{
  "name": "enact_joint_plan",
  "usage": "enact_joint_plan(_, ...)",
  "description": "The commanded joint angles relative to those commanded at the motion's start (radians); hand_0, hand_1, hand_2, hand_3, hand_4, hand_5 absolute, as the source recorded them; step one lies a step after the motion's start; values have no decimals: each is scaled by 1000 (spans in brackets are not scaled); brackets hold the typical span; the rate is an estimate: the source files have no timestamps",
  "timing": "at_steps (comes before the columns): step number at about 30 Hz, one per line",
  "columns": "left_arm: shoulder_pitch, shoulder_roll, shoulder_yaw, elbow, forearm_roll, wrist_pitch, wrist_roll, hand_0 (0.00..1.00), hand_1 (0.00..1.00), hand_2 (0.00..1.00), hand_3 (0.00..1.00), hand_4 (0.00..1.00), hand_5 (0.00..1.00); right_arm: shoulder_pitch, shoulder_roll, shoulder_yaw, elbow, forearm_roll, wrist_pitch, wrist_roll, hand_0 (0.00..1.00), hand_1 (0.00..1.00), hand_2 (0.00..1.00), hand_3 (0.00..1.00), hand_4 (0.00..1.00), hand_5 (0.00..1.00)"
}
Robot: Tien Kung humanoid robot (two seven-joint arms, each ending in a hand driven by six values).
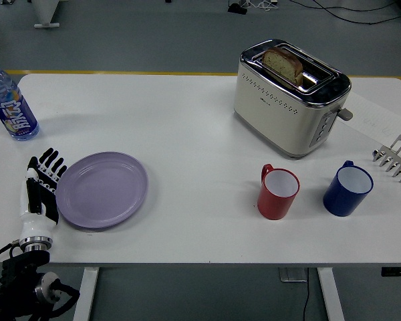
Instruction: Push plate across desktop
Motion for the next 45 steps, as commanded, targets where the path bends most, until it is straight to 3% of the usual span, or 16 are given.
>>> enact_joint_plan(11, 1, 0, 138, -20, -66, 4, -7, 793, 825, 830, 746, 492, 998, 0, -2, -4, -1, -2, 2, 2, 640, 601, 665, 767, 488, 547)
enact_joint_plan(45, -3, 0, 439, -109, -179, 11, -15, 791, 824, 829, 737, 473, 998, -1, -4, -4, 1, -8, 4, 0, 640, 601, 665, 767, 490, 552)
